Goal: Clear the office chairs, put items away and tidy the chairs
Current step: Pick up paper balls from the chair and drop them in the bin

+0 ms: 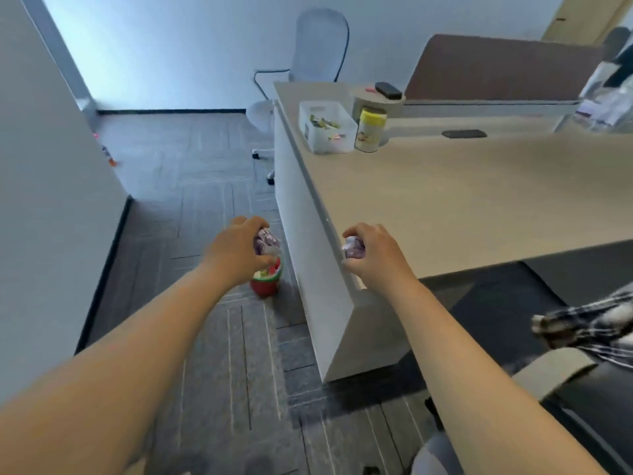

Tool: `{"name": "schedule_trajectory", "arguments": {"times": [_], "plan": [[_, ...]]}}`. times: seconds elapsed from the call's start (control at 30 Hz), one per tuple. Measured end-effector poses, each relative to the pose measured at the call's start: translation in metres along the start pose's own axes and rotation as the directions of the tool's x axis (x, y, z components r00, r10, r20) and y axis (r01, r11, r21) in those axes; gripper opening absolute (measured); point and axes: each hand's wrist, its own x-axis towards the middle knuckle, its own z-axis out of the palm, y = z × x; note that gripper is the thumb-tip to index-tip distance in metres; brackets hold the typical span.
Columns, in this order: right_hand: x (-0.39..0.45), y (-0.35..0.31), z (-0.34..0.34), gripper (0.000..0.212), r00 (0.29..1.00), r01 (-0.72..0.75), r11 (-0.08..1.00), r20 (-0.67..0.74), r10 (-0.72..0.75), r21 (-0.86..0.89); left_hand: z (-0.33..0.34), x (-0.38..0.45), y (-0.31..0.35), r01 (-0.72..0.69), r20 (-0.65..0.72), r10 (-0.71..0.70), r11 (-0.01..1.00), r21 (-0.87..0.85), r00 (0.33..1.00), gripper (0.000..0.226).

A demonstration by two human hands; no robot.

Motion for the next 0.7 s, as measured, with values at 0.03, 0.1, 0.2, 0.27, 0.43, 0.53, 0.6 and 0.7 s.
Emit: {"name": "schedule_trajectory", "arguments": {"times": [0.03,0.1,0.2,0.27,0.43,0.53,0.6,0.7], "plan": [[0.012,-0.010,0.011,0.038,1.000,0.020,1.000,0.018,-0.020,-0.001,-0.005,0.003,-0.015,0.032,-0.008,-0.032,0.999,-0.013,0.999,0.056],[0.034,-0.027,0.035,0.040,0.997,0.047,0.999,0.066,-0.046,-0.008,-0.012,0.010,-0.042,0.086,-0.025,-0.087,0.995,-0.042,0.996,0.057],[0.067,-0.045,0.068,0.042,0.988,0.074,0.997,0.136,-0.072,-0.010,-0.016,0.026,-0.076,0.165,-0.049,-0.169,0.983,-0.082,0.984,0.058],[0.092,-0.051,0.085,0.043,0.983,0.080,0.997,0.169,-0.076,-0.016,-0.014,0.043,-0.095,0.206,-0.046,-0.212,0.972,-0.110,0.976,0.056],[0.173,-0.044,0.119,0.043,0.975,0.052,0.999,0.217,-0.052,0.006,0.001,0.109,-0.130,0.284,-0.026,-0.290,0.949,-0.136,0.957,0.055],[0.228,-0.035,0.140,0.043,0.975,0.023,1.000,0.222,-0.026,0.018,0.011,0.160,-0.147,0.347,-0.009,-0.351,0.928,-0.139,0.936,0.055],[0.260,-0.029,0.154,0.043,0.973,-0.006,0.999,0.231,-0.002,0.034,0.021,0.192,-0.159,0.378,0.011,-0.381,0.914,-0.145,0.925,0.053],[0.296,-0.019,0.176,0.043,0.967,-0.060,0.998,0.252,0.049,0.034,0.045,0.232,-0.176,0.437,0.089,-0.428,0.889,-0.136,0.899,0.054]]}}
